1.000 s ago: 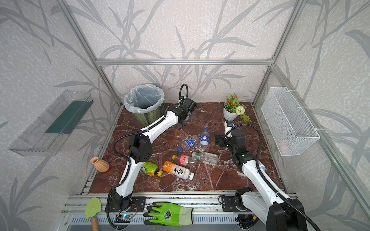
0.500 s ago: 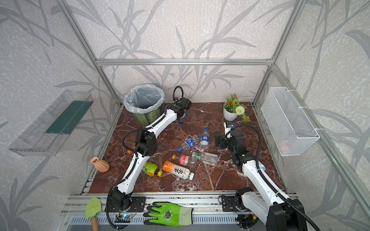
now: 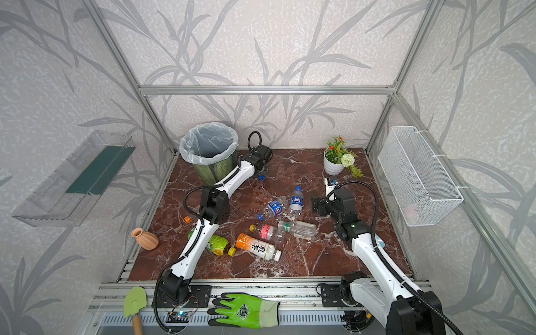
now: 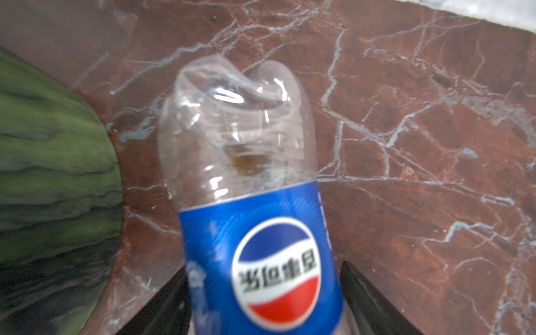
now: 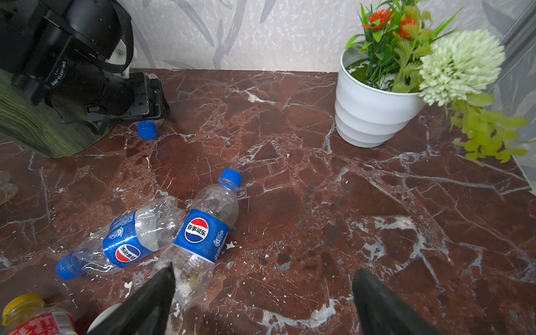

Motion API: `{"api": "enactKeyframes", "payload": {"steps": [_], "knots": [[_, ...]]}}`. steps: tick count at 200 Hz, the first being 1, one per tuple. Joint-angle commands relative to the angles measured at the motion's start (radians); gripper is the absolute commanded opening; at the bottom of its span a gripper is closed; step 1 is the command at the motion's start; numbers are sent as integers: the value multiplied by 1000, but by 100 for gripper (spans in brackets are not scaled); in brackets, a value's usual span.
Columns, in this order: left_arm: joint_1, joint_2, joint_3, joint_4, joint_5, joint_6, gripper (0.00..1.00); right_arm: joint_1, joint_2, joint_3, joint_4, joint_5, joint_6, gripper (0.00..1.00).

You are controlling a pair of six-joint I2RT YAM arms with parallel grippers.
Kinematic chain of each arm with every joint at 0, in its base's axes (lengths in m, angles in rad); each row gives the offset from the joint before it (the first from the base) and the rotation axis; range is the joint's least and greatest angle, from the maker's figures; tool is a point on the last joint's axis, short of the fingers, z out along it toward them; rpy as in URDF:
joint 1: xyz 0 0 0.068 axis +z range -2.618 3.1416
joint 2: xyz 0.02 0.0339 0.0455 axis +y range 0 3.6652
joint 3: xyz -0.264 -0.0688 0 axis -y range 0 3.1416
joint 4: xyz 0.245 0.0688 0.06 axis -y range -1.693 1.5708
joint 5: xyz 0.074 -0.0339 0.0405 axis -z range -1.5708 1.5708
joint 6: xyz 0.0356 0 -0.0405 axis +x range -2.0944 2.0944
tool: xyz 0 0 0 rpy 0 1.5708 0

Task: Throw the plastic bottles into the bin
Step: 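Lift the Pepsi bottle with the left gripper over the bin and release it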

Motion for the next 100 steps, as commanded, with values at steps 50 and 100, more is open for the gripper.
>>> {"api": "enactKeyframes", "payload": {"steps": [50, 100], "knots": [[41, -47, 7, 57, 204, 55, 61, 3, -80, -16, -10, 2, 27, 96], [32, -138, -2, 88, 281, 124, 44, 2, -112, -29, -12, 7, 39, 96]]}}
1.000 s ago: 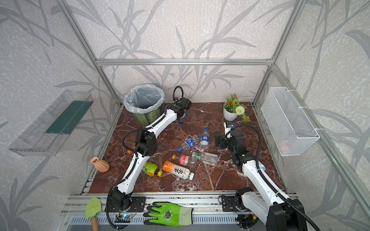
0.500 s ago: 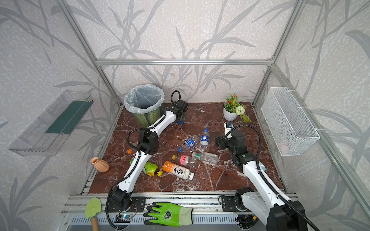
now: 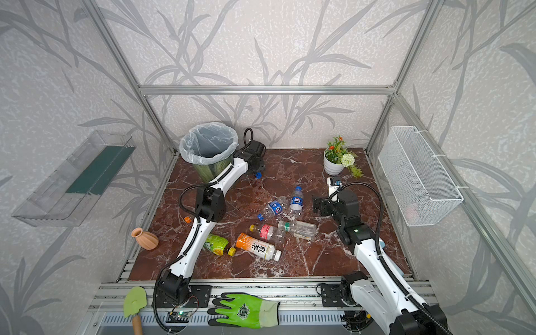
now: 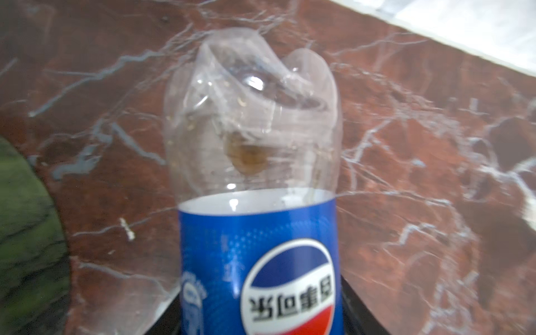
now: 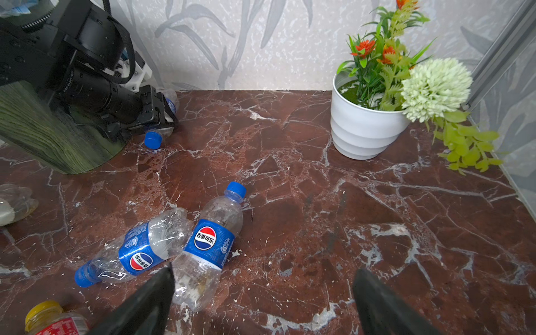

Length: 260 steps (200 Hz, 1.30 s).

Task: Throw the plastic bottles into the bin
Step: 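Lift the Pepsi bottle with the left gripper over the bin and release it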

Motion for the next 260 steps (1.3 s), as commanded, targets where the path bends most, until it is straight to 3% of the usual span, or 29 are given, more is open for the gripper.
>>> {"api": "enactKeyframes", "payload": {"steps": [1, 51, 111, 160, 192, 235, 260], "knots": [[-10, -120, -7, 27, 56, 54, 44, 2, -30, -16, -4, 6, 13, 96], [-77, -295, -94, 106, 13, 175, 41, 2, -72, -26, -13, 9, 18, 96], [-178, -612, -346, 331, -49, 351, 40, 2, -98, -27, -12, 21, 16, 96], [-234, -934, -605, 574, -139, 516, 39, 3, -53, -8, 24, -1, 16, 96], [-271, -1193, -859, 790, -232, 713, 37, 3, -23, 1, 64, -12, 19, 95], [-266, -1389, -1030, 868, -354, 876, 37, 5, 12, 16, 109, -33, 43, 95], [-208, -1400, -1055, 841, -369, 820, 37, 8, 33, 33, 112, -43, 52, 94]]}}
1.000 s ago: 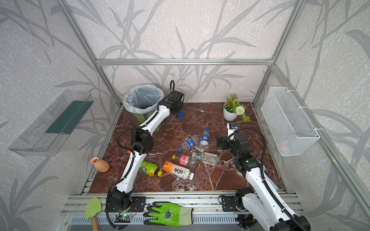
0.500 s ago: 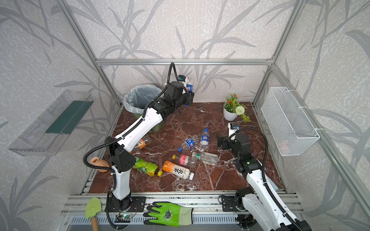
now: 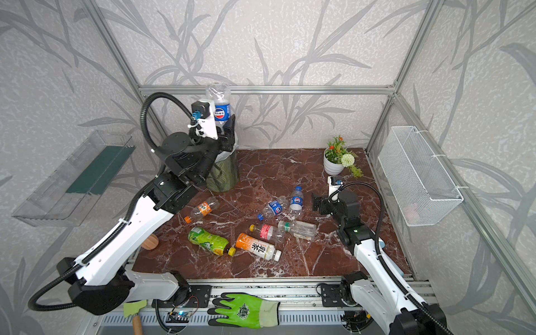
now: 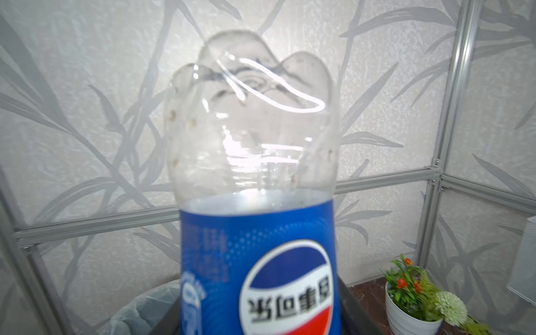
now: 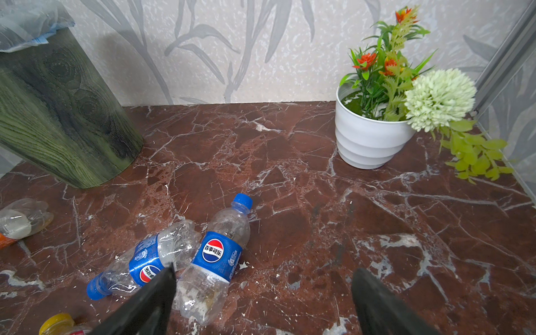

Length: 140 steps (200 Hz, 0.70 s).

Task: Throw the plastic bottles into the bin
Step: 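Lift the Pepsi bottle with the left gripper over the bin and release it, then draw the left gripper back from the bin toward the booth corner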

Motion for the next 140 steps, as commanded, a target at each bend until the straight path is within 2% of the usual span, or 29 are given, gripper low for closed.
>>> {"api": "enactKeyframes", "payload": {"steps": [1, 21, 37, 52, 62, 73, 80, 88, 96, 118, 140], "knots": [[54, 22, -36, 9, -60, 29, 37, 8, 15, 42, 40, -20, 19, 94], [156, 71, -30, -69, -47, -120, 38, 11, 14, 51, 30, -23, 19, 93], [258, 140, -24, -157, 19, -246, 41, 15, 2, 49, 20, -14, 17, 93], [346, 245, 16, -271, 98, -344, 51, 15, -14, 45, 12, -4, 13, 93], [391, 332, 104, -403, 138, -398, 63, 15, -23, 43, 9, -1, 9, 93], [408, 411, 241, -600, 150, -439, 69, 15, -31, 43, 0, -1, 3, 93], [402, 429, 288, -661, 131, -435, 72, 15, -37, 45, -7, 1, -1, 93], [385, 410, 290, -657, 92, -423, 90, 15, -47, 41, -16, 8, -3, 93], [369, 365, 262, -617, 69, -400, 98, 15, -53, 36, -16, 17, -4, 93], [356, 208, 146, -450, 67, -337, 99, 15, -62, 25, -13, 29, -8, 94], [360, 116, 82, -396, -36, -312, 99, 15, -47, 21, -2, 27, -4, 94]]}}
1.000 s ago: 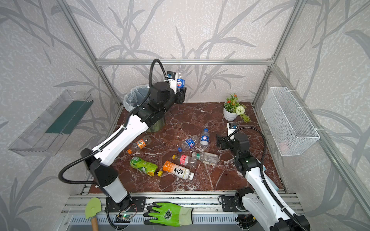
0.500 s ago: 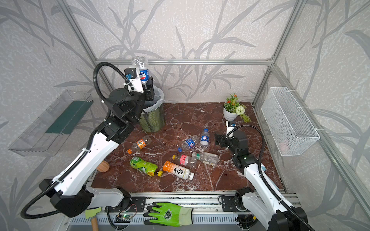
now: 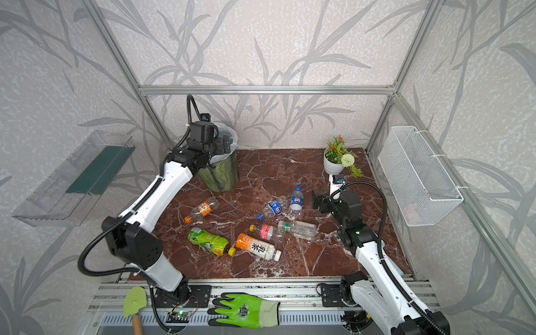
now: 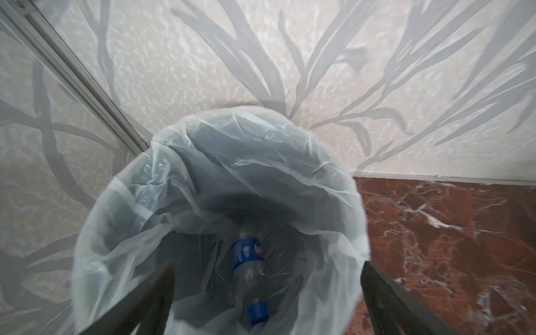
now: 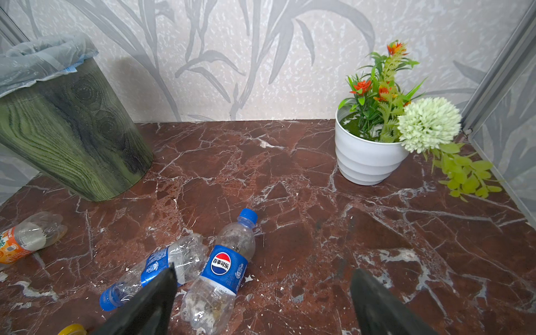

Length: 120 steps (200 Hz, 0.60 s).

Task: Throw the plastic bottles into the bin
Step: 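Draw the left gripper back from the bin toward the booth corner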

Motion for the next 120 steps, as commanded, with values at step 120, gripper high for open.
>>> {"api": "enactKeyframes", "payload": {"steps": [120], "knots": [[502, 65, -123, 91, 515, -394, 99, 4, 36, -17, 26, 7, 16, 94]]}}
